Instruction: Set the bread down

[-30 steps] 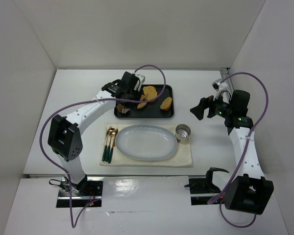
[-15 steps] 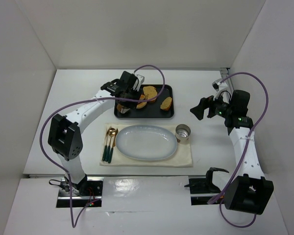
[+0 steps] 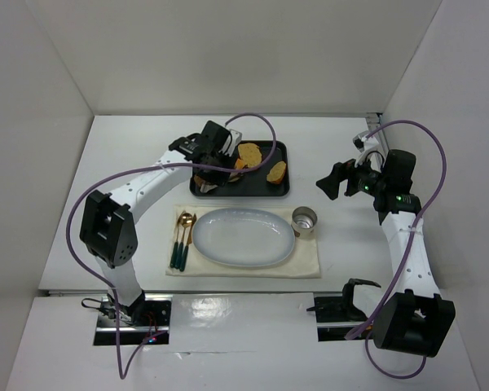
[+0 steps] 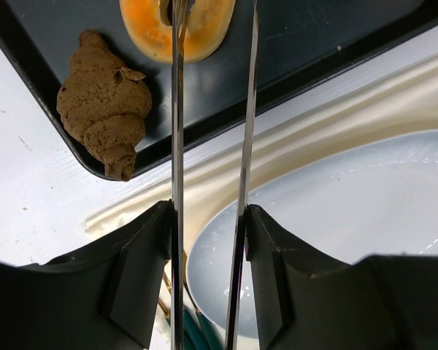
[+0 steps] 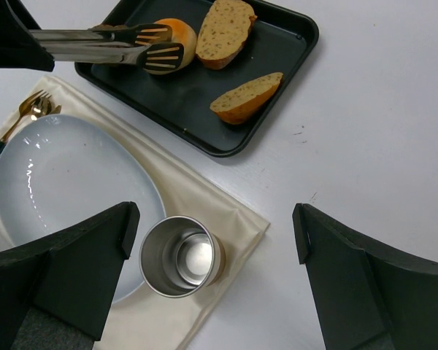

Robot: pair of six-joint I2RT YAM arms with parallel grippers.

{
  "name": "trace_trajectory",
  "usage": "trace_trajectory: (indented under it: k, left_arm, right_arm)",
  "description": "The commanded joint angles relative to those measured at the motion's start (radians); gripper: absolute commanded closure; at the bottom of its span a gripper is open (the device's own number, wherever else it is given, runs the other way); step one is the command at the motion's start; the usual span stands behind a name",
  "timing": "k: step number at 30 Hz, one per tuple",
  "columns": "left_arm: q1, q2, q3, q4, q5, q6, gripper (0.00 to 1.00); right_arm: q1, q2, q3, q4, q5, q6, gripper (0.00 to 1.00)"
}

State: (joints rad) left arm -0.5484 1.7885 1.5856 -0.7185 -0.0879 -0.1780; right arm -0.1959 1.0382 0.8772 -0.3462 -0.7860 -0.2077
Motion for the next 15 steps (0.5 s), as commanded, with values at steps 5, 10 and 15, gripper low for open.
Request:
trace_trajectory:
  k: [5,10,15]
  left_arm:
    - [-0.013,-0.034,0.005,-0.019,-0.024,0.032,0.43]
    - [-0.033,0.006,0.014,-0.038,-0.082,0.032,0.44]
    - [-0.054,0.038,0.034,-0.058,-0.17,0.032,0.51]
  right_arm:
    - [0.006,0.0,0.039,-0.007,-0.01,-0.016,0.0]
    - [0.006,0.0,0.039,-0.007,-0.01,-0.016,0.0]
    - [0.006,0.0,0.039,-0.007,-0.01,-0.016,0.0]
